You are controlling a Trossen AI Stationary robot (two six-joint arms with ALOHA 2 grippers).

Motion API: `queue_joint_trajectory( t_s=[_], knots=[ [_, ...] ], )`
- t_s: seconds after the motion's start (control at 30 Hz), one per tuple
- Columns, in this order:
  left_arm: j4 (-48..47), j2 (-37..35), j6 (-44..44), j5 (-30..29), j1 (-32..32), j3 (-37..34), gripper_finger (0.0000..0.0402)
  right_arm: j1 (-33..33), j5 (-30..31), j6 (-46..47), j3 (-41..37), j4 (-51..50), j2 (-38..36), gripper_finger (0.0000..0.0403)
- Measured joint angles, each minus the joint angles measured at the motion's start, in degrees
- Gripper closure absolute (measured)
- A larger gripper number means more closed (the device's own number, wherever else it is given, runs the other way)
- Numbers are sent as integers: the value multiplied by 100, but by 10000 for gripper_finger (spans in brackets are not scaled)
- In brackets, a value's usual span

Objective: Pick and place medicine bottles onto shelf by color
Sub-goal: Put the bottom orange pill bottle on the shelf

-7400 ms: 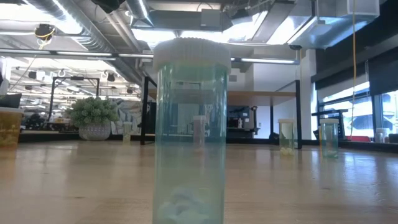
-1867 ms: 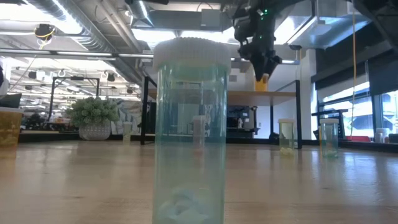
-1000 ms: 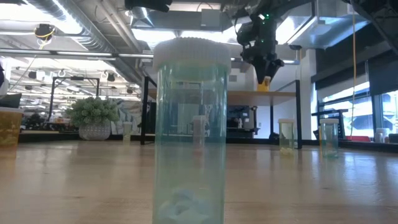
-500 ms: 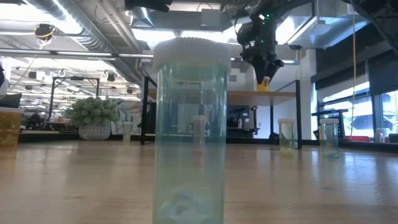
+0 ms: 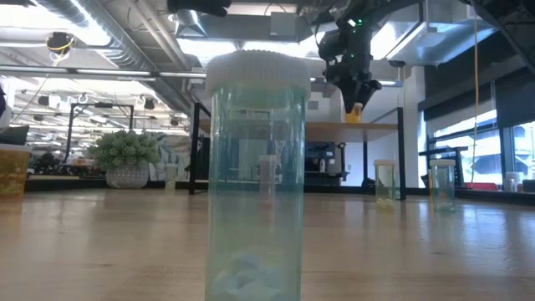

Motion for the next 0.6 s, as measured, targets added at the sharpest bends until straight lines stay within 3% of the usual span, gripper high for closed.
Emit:
queue_joint_trajectory(
  t_s=[0.3, 0.6],
  knots=[
    [9, 0, -53, -1062, 0, 0, 253, 0, 0, 150, 0, -11, 0, 185],
    [76, 0, -105, -1175, 2, 0, 253, 2, 4, 143, -382, 37, -57, 184]
  ],
)
